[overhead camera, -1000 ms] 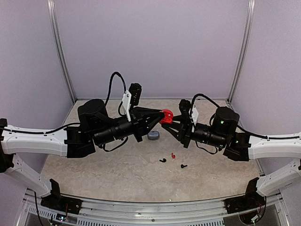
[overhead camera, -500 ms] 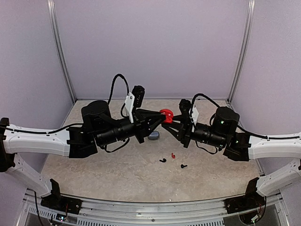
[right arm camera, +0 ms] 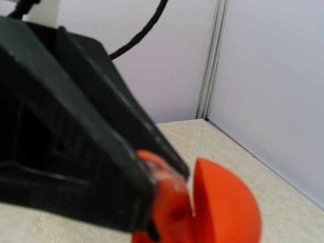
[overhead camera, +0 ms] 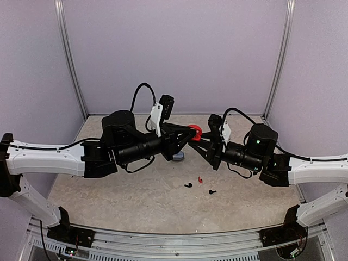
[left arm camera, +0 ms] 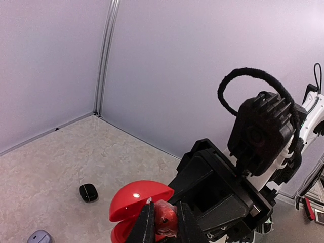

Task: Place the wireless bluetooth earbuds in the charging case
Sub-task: Insert the right earbud into the right side groove of the charging case.

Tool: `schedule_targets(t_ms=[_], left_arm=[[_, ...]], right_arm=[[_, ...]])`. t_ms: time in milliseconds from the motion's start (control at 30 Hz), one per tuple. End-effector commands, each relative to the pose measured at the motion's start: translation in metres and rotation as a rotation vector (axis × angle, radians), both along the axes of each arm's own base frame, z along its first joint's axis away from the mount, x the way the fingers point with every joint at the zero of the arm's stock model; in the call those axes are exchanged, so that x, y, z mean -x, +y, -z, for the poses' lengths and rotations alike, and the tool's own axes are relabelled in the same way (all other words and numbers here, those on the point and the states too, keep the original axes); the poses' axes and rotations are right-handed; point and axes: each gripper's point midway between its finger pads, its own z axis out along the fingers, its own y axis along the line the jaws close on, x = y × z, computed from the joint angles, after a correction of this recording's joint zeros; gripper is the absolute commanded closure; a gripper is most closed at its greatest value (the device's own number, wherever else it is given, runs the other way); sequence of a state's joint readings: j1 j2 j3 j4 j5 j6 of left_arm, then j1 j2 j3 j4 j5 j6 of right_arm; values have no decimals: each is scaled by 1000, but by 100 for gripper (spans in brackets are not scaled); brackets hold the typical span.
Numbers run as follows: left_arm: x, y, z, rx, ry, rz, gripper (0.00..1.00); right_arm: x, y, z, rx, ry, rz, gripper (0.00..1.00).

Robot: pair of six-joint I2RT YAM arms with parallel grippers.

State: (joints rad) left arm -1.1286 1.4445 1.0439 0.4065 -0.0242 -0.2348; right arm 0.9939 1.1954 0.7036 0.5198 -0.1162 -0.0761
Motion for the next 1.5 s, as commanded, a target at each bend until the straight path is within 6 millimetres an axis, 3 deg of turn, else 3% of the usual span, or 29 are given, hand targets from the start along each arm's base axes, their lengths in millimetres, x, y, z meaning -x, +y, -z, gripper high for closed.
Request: schedule_targets(t_ms=[0, 567, 933, 1467], left_arm=[[-16, 1, 15, -62, 45, -72, 85], [-19, 8, 16, -85, 63, -106, 89], [-19, 12, 1, -79, 45, -114, 89], [-15, 5, 10, -134, 126, -65, 89]], right_arm=[[6, -3, -17, -36, -39, 1, 95], [-8, -9, -6, 15, -28, 93, 95], [-15, -4, 12, 102, -30, 123, 95], [-27, -11, 20, 180, -78, 216, 94]])
